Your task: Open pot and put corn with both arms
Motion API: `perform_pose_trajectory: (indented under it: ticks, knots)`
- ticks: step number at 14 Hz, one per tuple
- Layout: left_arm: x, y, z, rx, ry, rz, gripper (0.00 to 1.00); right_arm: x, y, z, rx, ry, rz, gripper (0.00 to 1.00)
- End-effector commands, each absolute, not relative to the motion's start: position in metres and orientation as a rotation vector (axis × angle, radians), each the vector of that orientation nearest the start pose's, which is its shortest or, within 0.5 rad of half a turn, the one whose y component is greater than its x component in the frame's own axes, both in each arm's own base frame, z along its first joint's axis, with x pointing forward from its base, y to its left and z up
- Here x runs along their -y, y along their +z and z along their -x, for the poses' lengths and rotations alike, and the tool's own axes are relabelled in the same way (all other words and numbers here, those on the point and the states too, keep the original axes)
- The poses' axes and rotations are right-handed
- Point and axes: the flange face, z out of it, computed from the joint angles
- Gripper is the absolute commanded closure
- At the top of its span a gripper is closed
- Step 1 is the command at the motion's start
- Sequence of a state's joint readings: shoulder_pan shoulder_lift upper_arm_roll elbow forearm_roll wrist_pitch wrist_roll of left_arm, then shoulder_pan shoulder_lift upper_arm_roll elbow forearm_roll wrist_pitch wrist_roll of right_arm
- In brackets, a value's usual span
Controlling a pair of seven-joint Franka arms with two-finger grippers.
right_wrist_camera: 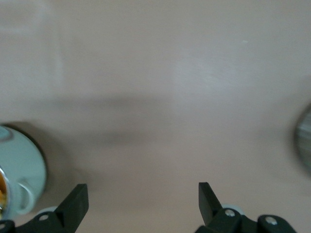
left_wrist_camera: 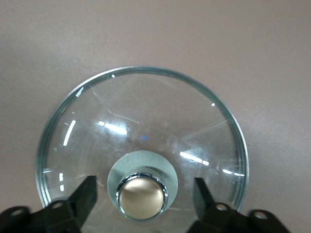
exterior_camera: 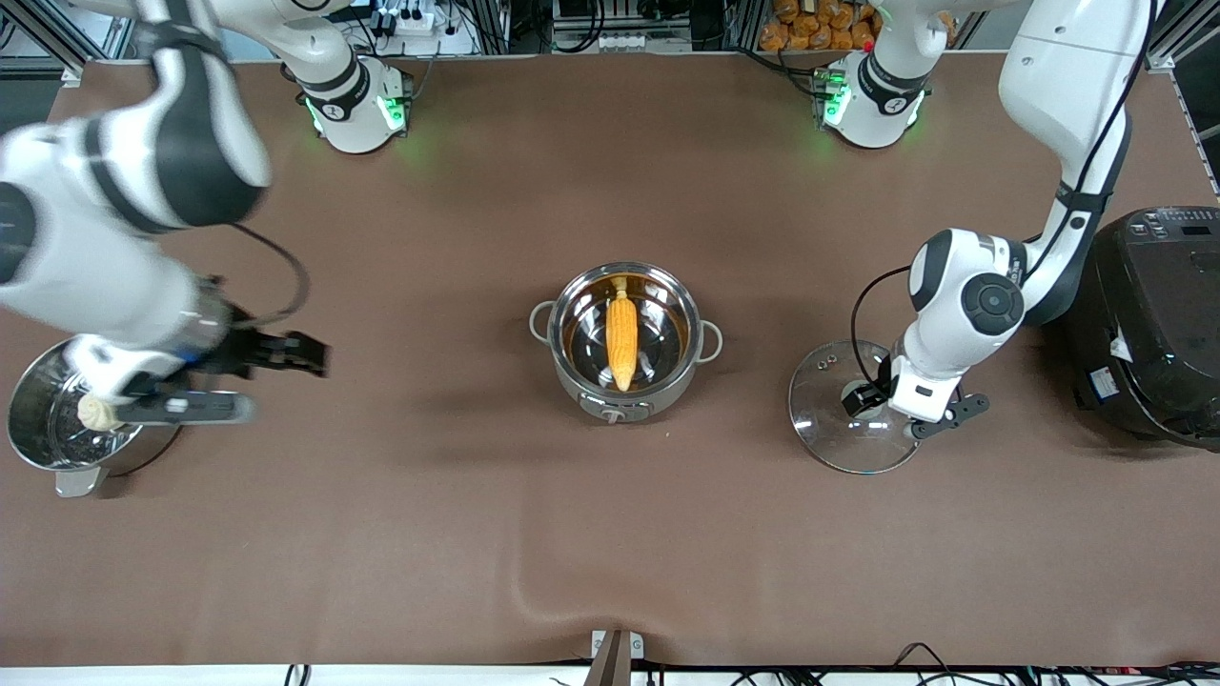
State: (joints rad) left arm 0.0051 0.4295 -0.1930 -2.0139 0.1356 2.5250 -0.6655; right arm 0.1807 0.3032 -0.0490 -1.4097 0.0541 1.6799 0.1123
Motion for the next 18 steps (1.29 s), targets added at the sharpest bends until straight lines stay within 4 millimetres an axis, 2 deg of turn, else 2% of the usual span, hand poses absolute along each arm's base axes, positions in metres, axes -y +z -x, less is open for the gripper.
perform_pose_trajectory:
  ticks: [1,4,5,7,9,12,14,16,18]
  knots:
    - [0.105,0.301,-0.596,0.51,-0.142,3.096,0.0,-0.08,0.575,-0.618,0.055,0.111,3.099,0.0]
    - [0.079,0.361,-0.592,0.429,-0.191,3.079,0.0,-0.049,0.609,-0.609,0.003,0.169,3.127,0.0]
    - [0.077,0.379,-0.588,0.39,-0.202,3.075,0.0,-0.039,0.611,-0.609,0.004,0.157,3.187,0.0]
    - [0.071,0.42,-0.579,0.292,-0.193,3.067,0.0,-0.011,0.612,-0.611,0.004,0.152,3.169,0.0]
    - [0.057,0.46,-0.572,0.215,-0.158,3.057,0.0,-0.008,0.616,-0.608,0.014,0.145,3.149,0.0]
    - [0.059,0.518,-0.562,0.158,-0.098,3.068,0.0,0.011,0.627,-0.596,-0.002,0.086,3.131,0.0]
    - [0.061,0.554,-0.554,0.109,-0.059,3.099,0.0,0.02,0.627,-0.592,-0.007,0.076,3.129,0.0]
    - [0.059,0.588,-0.544,-0.01,-0.057,3.117,0.0,0.036,0.618,-0.587,-0.047,0.004,3.127,0.0]
    - [0.054,0.614,-0.539,-0.096,-0.039,3.121,0.0,0.036,0.615,-0.588,-0.019,0.006,3.129,0.0]
